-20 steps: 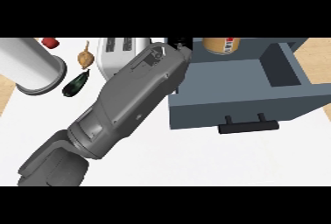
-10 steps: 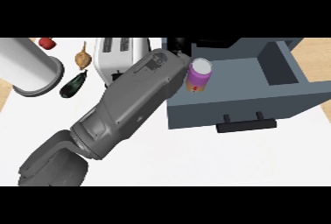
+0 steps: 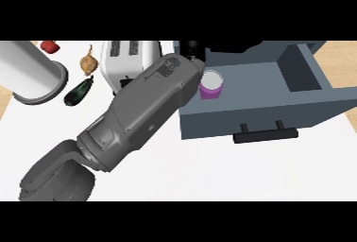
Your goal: Pick up the can, place it into the drawer and close the drawer
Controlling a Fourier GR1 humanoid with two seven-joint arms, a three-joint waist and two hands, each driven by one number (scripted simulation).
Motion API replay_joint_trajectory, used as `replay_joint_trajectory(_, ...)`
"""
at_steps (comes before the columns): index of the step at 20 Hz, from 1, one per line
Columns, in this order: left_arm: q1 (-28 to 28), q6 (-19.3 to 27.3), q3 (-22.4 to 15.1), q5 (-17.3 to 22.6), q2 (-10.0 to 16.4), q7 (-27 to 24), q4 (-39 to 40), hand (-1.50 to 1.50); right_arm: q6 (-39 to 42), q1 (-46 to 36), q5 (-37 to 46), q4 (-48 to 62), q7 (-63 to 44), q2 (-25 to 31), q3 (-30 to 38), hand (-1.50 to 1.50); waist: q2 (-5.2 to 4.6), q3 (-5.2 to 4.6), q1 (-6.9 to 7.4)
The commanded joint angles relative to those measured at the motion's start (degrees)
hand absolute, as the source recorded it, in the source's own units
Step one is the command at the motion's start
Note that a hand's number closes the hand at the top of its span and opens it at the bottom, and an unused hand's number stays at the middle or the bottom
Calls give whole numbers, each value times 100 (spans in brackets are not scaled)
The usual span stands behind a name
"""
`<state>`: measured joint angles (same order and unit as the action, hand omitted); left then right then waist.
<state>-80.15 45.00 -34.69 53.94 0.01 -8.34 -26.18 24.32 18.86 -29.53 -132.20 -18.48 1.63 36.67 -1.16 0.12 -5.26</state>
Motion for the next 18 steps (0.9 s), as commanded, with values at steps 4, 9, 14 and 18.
replay_joint_trajectory(4, 173, 97, -77, 299, -1, -480, -84, -150, 230, -245, 741, -331, 555, 146, 73, -150, -17, -1, -37)
replay_joint_trajectory(9, 198, 134, -67, 503, -1, -802, -336, -150, 447, -578, 1324, -526, 811, 503, -94, -150, -18, -4, 55)
replay_joint_trajectory(14, 178, -15, -73, 556, -1, -949, -283, -150, 454, -940, 2248, -697, 1127, 511, -456, -150, 12, -7, 220)
replay_joint_trajectory(18, -69, -130, 53, 596, -1, -979, -136, -150, 368, -1349, 3429, -585, 1189, 559, -999, -150, 9, -10, 345)
